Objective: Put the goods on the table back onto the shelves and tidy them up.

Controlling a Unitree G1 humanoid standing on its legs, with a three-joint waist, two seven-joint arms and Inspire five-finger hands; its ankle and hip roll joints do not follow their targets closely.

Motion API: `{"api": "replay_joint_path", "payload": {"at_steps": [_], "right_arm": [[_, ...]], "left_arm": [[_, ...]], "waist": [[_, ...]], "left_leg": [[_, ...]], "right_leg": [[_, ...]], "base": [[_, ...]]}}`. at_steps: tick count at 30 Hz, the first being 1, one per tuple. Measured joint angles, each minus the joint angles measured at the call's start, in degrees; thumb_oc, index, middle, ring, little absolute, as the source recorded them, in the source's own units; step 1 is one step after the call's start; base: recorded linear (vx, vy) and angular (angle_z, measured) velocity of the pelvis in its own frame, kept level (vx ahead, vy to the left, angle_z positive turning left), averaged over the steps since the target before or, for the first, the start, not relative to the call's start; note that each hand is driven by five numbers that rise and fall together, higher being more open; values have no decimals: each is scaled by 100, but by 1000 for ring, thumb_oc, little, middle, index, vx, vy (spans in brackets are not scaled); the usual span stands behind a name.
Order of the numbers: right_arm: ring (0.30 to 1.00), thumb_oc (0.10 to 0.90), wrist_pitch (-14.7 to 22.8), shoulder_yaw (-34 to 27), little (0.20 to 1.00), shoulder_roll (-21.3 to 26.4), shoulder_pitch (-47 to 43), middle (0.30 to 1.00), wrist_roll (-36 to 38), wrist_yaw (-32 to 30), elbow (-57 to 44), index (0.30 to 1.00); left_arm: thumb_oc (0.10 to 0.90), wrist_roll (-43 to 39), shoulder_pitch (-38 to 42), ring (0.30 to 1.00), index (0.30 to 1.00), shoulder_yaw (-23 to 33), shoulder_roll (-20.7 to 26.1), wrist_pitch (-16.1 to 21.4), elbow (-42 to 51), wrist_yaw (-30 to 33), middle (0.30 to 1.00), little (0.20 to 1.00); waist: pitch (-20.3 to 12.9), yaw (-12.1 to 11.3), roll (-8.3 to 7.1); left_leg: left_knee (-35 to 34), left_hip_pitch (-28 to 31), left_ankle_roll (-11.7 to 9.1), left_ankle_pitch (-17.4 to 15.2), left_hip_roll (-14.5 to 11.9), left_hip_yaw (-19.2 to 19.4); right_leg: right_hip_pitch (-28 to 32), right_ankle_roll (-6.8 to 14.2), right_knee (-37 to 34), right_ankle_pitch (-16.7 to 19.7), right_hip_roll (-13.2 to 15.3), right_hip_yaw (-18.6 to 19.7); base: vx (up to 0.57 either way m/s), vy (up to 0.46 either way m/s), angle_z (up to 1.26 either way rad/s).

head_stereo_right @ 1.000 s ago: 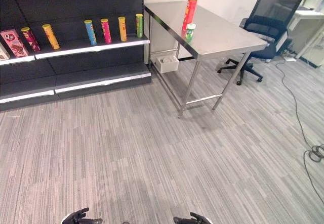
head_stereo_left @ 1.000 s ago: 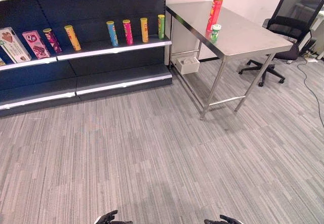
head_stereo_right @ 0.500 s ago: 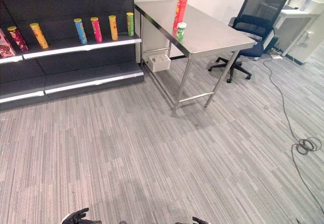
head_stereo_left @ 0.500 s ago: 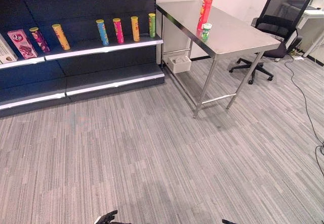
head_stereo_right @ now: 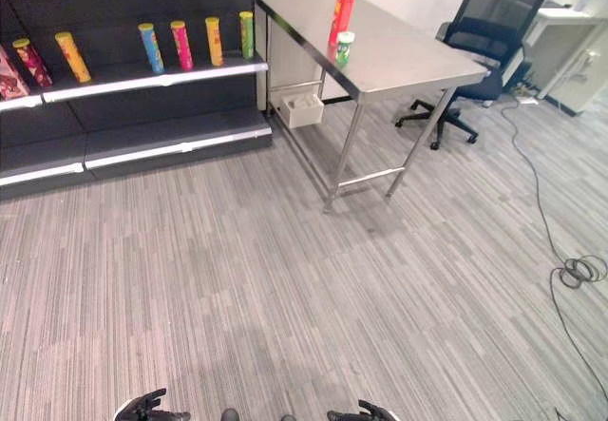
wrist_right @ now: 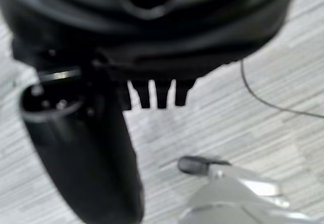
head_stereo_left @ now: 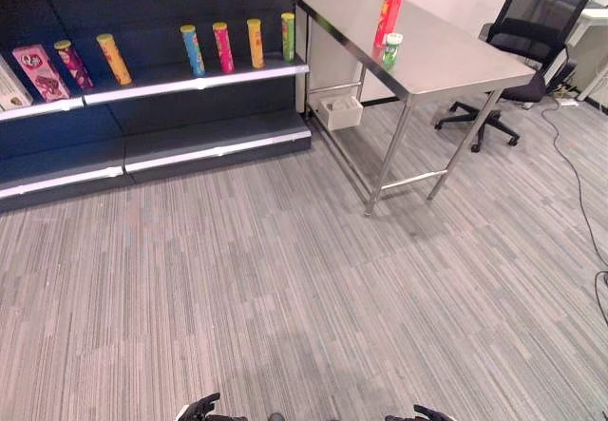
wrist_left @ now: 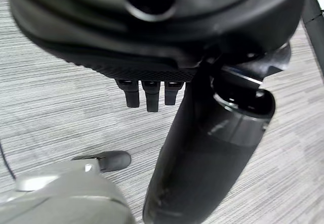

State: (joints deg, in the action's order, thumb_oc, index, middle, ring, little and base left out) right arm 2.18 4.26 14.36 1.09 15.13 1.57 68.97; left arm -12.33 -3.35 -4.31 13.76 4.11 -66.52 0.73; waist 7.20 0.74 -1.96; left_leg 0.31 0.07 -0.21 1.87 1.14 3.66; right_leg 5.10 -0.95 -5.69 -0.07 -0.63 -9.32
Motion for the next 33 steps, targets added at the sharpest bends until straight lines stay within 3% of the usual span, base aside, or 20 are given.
{"api": "replay_joint_path", "payload": {"at_steps": [2,4,6,7,8,12,15,16,18,21,22,24,25,26,27,29,30,31,32,33], "right_arm": [[900,800,0,37,900,-5,-108,900,12,22,0,900],[900,800,2,32,900,41,-183,900,76,23,-49,900],[900,800,13,-13,900,78,-245,900,134,23,-96,900],[900,800,13,-16,900,78,-263,900,147,23,-97,900],[900,800,12,28,900,84,-283,900,177,17,-135,900],[900,800,-3,121,900,112,-391,900,199,-40,-195,900],[900,800,-14,326,900,138,-438,900,195,-38,-193,900],[900,800,-7,299,900,147,-457,900,196,-38,-199,900],[900,800,11,265,900,204,-497,900,193,-36,-216,900],[900,800,9,259,900,169,-288,900,186,-32,-192,900],[900,800,-8,259,900,133,-208,900,167,-17,-156,900],[900,800,-4,264,900,85,-5,900,143,1,-112,900],[900,800,-5,283,900,66,75,900,130,58,-183,900],[900,800,-2,302,900,74,138,900,125,94,-454,900],[900,800,15,240,900,72,153,900,161,91,-452,900],[900,800,4,188,900,62,117,900,160,81,-714,900],[900,800,148,-162,900,67,23,900,163,87,-696,900],[900,800,144,-263,900,83,-130,900,204,58,-637,900],[900,800,117,-249,900,98,-162,900,268,72,-639,900],[900,800,97,-228,900,88,-130,900,298,69,-619,900]], "left_arm": [[800,-81,136,900,900,12,24,7,9,4,900,900],[800,-253,373,900,900,82,-12,49,11,4,900,900],[800,-412,586,900,900,114,-18,141,41,3,900,900],[800,-468,626,900,900,116,-13,177,80,11,900,900],[800,-539,624,900,900,135,45,178,92,31,900,900],[800,-558,618,900,900,50,21,173,-35,51,900,900],[800,-549,519,900,900,51,17,164,-28,59,900,900],[800,-543,439,900,900,53,5,96,-62,55,900,900],[800,-452,325,900,900,119,-75,-16,-287,25,900,900],[800,-431,91,900,900,138,-104,-65,-379,6,900,900],[800,-429,32,900,900,202,-92,-72,-388,12,900,900],[800,-422,-251,900,900,233,-72,-72,-244,15,900,900],[800,-360,-218,900,900,234,-36,-71,-218,6,900,900],[800,-330,3,900,900,226,92,-53,-18,-15,900,900],[800,-330,95,900,900,207,195,-17,68,-4,900,900],[800,-321,364,900,900,87,186,-35,7,4,900,900],[800,-319,515,900,900,15,155,-74,-76,31,900,900],[800,-308,577,900,900,11,70,-71,-100,24,900,900],[800,-270,604,900,900,5,58,-68,-111,-44,900,900],[800,-210,611,900,900,3,58,-60,-119,-24,900,900]], "waist": [[188,-44,-118],[383,-161,-199],[636,-234,-224],[662,-274,-248],[662,-268,-246],[747,-275,-90],[743,-489,73],[732,-571,94],[637,-610,205],[258,-627,124],[154,-635,-20],[-38,-560,-103],[-93,-517,-111],[-158,-355,-107],[-232,-297,-217],[-134,-132,-95],[67,-58,41],[269,27,367],[354,86,459],[370,140,379]], "left_leg": [[690,-387,-35,-17,47,-22],[1729,-1077,-235,111,77,-67],[2850,-1723,-618,377,18,-117],[3079,-1911,-596,358,-39,-85],[2730,-1927,-480,271,-316,218],[-3,-1590,-724,461,-470,199],[-610,-1572,-1080,662,-613,193],[-595,-1519,-1102,729,-662,232],[-585,-1347,-1012,749,-673,554],[-599,-1161,-666,853,-501,635],[-604,-1008,-375,827,-321,672],[-602,-683,299,924,-159,902],[-588,-533,386,724,-105,912],[-573,-176,500,351,114,922],[-560,60,736,128,411,935],[-326,154,1131,-347,447,575],[-131,221,1075,-464,335,477],[-171,426,970,-448,103,452],[-304,645,689,-345,93,403],[-364,862,552,-412,192,344]], "right_leg": [[-46,-62,0,-6,65,-18],[-118,-231,75,40,105,-128],[-156,-449,151,44,117,-212],[-166,-482,144,38,106,-215],[-110,-493,6,45,40,-366],[-187,-403,-2,30,-136,-309],[-78,-356,-8,-6,-420,-16],[-17,-470,-8,-84,-457,167],[188,-429,-6,-230,-497,332],[338,-253,16,-494,-360,524],[442,-93,63,-576,-170,575],[503,319,670,-920,94,548],[321,462,1226,-973,127,472],[-1820,1230,5754,-698,740,447],[-2428,1347,6361,-180,1052,692],[-2886,1163,7051,680,1146,620],[-2948,779,7062,273,1216,196],[-2855,629,5931,-80,1023,-177],[-2794,675,4353,-165,896,-293],[-2840,681,3693,-160,953,-257]], "base": [[12,-153,23],[20,-125,41],[76,-43,31],[193,41,-8],[255,70,-4],[299,93,4],[460,154,-31],[452,168,-89],[430,190,-67],[354,177,-34],[249,156,-33],[237,222,-31],[189,277,-8],[509,543,10],[657,494,25],[589,237,23],[218,8,12],[235,-5,17],[267,-25,16],[269,-25,47]]}}
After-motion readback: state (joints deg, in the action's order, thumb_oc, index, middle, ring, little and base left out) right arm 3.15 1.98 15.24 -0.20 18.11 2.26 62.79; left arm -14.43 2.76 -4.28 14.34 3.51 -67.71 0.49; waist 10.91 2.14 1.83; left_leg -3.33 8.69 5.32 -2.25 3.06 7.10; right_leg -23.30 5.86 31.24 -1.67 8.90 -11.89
